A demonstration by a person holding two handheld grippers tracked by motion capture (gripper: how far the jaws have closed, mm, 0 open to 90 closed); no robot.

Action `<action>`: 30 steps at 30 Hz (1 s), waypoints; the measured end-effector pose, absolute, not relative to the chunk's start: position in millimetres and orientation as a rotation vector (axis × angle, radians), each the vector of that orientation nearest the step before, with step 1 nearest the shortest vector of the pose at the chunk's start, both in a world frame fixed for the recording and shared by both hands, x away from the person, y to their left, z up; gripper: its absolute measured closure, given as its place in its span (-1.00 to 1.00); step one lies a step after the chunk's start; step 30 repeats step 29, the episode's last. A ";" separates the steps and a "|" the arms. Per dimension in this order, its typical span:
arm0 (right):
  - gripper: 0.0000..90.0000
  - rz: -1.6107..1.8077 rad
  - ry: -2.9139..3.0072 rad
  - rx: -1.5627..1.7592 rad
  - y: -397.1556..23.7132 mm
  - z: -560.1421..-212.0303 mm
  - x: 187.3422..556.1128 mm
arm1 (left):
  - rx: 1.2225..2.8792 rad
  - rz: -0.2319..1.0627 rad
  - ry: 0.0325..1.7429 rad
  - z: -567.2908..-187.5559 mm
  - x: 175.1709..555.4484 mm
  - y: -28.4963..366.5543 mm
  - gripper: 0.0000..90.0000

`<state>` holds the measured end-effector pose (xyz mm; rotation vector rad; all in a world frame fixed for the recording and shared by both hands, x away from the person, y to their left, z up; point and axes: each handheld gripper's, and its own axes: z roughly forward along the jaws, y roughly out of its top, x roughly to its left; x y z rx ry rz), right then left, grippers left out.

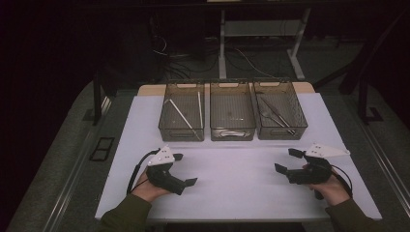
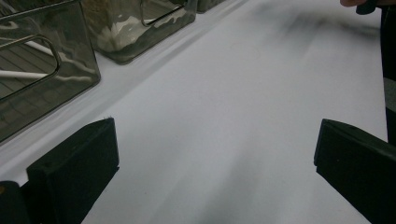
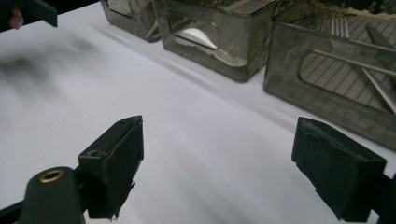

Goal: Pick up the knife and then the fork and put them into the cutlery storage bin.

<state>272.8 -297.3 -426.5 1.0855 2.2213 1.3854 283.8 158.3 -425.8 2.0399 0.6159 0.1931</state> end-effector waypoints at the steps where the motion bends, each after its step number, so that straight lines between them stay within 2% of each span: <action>1: -0.63 1.386 2.224 1.091 -297.1 -427.1 271.2 | 2.037 0.194 0.616 -425.9 283.7 158.2 -1.00; 15: -0.63 1.404 2.243 1.080 -299.9 -438.2 256.0 | 2.038 0.193 0.614 -425.8 283.0 157.5 -1.00; 30: -0.63 1.396 2.240 1.105 -306.4 -441.0 255.4 | 2.038 0.195 0.613 -425.7 282.7 157.2 -1.00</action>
